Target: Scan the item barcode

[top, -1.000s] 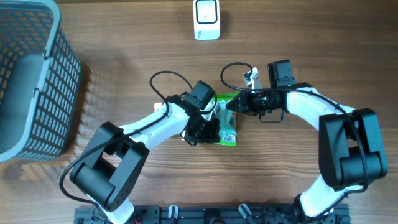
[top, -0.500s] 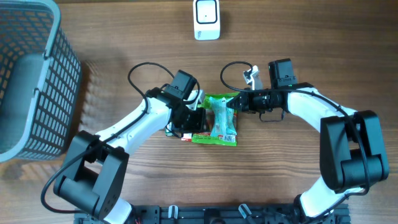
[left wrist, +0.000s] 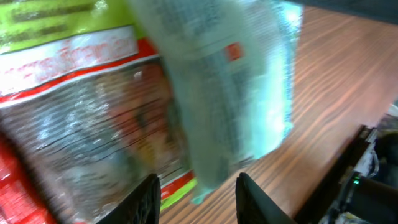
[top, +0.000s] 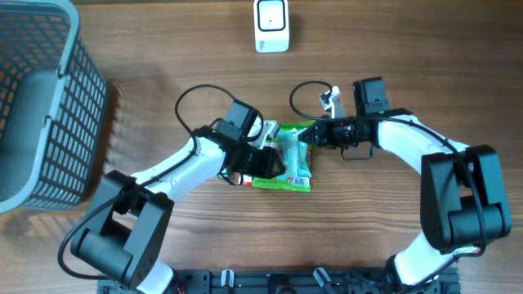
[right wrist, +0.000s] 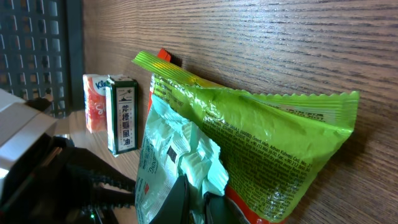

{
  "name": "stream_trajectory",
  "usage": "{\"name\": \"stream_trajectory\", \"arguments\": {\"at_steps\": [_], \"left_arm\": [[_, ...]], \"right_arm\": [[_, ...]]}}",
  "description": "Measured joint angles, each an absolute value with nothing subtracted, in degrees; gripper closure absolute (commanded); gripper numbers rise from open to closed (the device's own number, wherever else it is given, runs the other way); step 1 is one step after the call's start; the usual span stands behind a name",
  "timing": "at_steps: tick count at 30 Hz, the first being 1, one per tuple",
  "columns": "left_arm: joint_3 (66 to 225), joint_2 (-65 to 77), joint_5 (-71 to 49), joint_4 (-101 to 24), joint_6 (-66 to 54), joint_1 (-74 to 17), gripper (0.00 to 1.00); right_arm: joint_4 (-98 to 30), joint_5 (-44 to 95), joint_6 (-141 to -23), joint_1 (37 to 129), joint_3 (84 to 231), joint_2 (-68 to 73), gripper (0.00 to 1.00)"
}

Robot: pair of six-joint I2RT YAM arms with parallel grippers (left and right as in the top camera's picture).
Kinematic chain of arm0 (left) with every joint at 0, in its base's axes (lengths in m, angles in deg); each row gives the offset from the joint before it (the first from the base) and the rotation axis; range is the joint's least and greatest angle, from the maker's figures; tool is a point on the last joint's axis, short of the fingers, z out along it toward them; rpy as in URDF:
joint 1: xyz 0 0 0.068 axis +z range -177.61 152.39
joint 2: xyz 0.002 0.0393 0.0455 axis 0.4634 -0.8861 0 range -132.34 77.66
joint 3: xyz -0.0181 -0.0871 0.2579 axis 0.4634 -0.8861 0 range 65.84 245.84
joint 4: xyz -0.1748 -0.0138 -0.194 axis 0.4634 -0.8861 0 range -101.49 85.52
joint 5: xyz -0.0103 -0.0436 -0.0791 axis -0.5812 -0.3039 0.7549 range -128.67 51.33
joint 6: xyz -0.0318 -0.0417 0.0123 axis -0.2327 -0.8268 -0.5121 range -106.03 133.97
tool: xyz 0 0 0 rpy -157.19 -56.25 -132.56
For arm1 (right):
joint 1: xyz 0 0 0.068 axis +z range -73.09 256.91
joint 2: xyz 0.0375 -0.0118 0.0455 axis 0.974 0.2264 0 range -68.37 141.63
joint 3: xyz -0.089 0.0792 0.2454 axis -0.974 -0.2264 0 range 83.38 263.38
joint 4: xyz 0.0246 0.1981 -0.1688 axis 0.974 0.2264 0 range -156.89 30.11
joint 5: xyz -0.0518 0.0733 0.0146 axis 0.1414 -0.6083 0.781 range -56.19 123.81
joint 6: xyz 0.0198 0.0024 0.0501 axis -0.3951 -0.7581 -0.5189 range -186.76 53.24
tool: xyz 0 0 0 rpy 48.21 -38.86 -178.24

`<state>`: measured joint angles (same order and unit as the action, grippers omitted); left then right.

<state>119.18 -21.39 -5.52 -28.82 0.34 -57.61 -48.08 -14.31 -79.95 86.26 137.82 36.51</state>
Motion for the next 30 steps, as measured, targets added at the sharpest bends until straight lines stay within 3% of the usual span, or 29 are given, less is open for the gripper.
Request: {"name": "stream_trajectory", "arguments": {"at_steps": [13,15,17,30], "left_arm": [[119.03,-23.25,-1.02,-26.66,3.38,-59.22,0.64],[119.03,-24.32,-1.02,-26.51,3.43,-59.22,0.72],[119.01,-25.28,-1.09,-26.40,3.71,-59.22,0.96],[118.96,-20.95,-1.13,-32.43,6.01,-53.93,0.96]], "right_arm": [[-47.91,-14.11,-79.95,86.26,137.82,36.51,0.95],[-47.88,-14.11,-80.02,86.26,137.82,36.51,0.95],[-47.88,-14.11,-80.20,86.26,137.82,36.51,0.95],[-46.44,-10.18,-80.61,86.69,137.82,36.49,0.96]]}}
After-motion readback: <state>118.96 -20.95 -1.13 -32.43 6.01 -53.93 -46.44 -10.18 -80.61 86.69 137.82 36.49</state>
